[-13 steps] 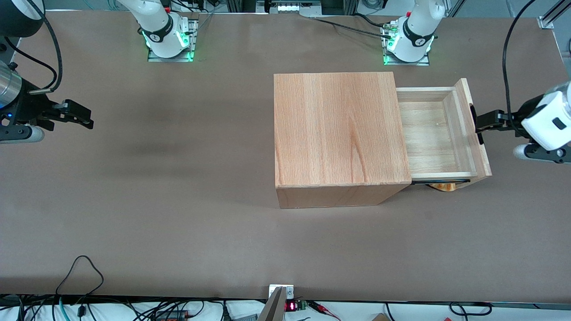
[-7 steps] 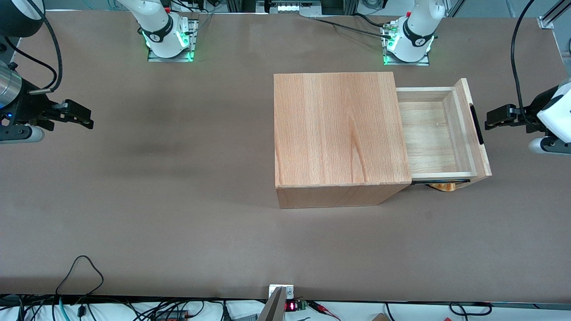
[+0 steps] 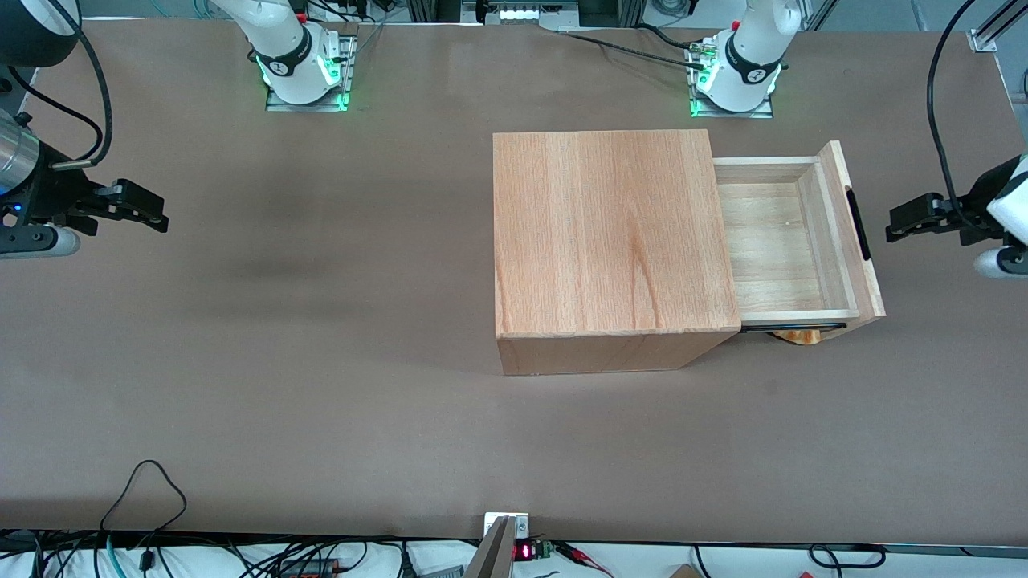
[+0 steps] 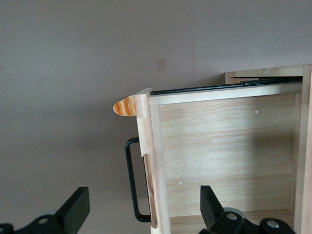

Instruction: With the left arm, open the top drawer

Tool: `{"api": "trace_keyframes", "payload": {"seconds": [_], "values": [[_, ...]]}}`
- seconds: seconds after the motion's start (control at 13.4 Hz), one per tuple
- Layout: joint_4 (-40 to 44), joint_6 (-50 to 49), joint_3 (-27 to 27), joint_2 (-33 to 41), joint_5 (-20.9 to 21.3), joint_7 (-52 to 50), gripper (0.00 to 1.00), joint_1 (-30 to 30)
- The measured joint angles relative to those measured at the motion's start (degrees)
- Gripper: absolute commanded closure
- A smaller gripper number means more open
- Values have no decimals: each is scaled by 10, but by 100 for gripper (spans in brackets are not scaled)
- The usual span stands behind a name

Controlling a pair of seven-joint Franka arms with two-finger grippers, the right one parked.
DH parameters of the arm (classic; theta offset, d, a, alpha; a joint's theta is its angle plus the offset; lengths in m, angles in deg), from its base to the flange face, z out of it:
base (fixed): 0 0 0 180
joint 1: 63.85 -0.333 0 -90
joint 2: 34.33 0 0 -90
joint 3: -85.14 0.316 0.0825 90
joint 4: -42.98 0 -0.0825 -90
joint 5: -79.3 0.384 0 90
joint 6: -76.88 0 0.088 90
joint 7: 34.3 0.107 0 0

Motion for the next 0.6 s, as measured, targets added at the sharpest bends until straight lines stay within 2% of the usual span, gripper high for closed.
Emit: {"api": "trace_keyframes", "payload": {"seconds": [0.3,0.6], "values": [[-82,23,-3,62,0,0,0,-1],[-94,19,-6,71,0,-16,0,1]]}}
